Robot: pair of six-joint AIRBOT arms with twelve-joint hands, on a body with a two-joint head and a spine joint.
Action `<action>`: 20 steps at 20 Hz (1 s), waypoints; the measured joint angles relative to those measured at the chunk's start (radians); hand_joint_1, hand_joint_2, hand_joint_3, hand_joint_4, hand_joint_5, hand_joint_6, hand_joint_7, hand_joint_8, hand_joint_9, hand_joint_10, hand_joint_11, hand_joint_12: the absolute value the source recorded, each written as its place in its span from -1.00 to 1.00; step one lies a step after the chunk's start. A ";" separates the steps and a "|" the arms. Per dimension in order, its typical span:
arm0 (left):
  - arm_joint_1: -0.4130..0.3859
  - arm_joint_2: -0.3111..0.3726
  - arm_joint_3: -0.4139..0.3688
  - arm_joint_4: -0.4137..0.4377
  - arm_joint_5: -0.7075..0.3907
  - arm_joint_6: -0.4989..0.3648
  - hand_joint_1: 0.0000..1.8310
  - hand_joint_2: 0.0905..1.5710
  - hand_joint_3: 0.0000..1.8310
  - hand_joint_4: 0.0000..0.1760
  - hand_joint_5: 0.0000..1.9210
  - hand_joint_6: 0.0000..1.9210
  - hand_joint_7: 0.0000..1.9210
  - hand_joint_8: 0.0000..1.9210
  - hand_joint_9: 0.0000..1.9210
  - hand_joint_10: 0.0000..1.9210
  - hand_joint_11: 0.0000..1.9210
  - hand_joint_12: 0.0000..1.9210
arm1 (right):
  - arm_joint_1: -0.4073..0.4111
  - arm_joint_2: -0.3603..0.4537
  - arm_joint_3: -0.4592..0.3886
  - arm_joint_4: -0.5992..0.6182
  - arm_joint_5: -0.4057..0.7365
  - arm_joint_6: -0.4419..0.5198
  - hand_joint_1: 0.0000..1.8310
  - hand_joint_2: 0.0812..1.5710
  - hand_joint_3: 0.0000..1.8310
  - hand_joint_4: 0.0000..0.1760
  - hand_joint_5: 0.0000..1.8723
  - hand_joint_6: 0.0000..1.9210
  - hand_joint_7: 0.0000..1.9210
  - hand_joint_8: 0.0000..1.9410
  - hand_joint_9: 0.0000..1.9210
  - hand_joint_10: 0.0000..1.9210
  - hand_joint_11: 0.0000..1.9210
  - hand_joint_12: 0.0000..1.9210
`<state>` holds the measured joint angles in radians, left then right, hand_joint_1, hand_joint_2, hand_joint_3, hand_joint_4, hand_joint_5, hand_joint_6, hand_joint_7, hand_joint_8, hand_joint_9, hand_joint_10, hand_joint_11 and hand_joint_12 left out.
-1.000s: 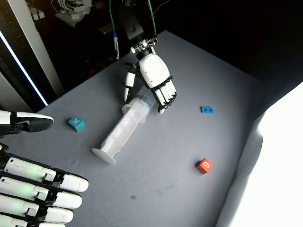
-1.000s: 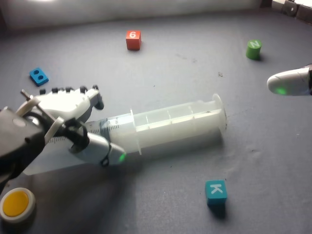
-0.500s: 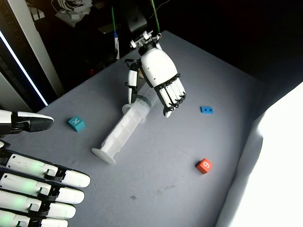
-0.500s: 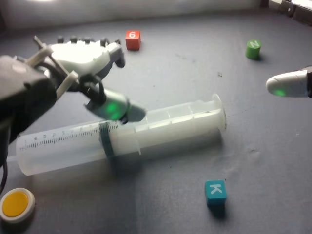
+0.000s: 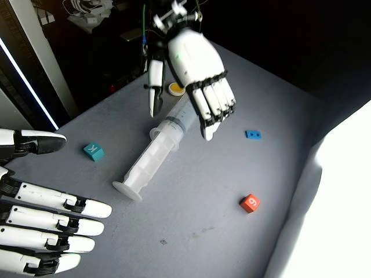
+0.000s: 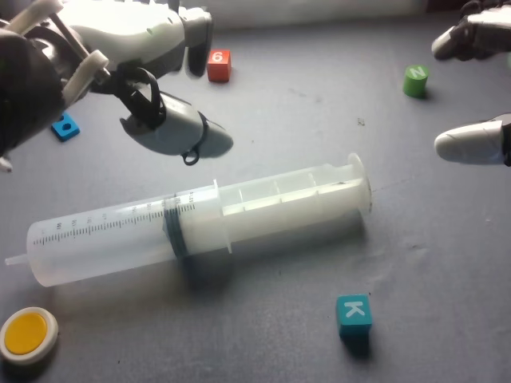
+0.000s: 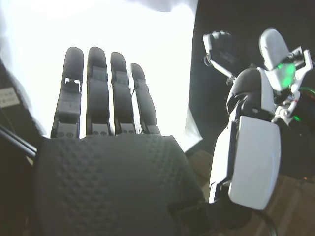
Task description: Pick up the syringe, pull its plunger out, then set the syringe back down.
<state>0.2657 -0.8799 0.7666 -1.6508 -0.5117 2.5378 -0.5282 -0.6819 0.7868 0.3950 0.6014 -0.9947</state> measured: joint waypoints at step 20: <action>-0.063 0.036 -0.075 -0.016 0.073 0.009 -0.15 0.87 -1.00 1.00 0.34 1.00 0.55 1.00 0.60 1.00 0.51 1.00 | 0.000 0.000 -0.002 -0.085 0.037 -0.028 0.09 0.79 -1.00 -1.00 0.49 1.00 0.61 1.00 0.67 1.00 0.78 1.00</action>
<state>0.2024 -0.8440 0.6918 -1.6665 -0.4389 2.5465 -0.5285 -0.6819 0.7849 0.3103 0.6384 -1.0225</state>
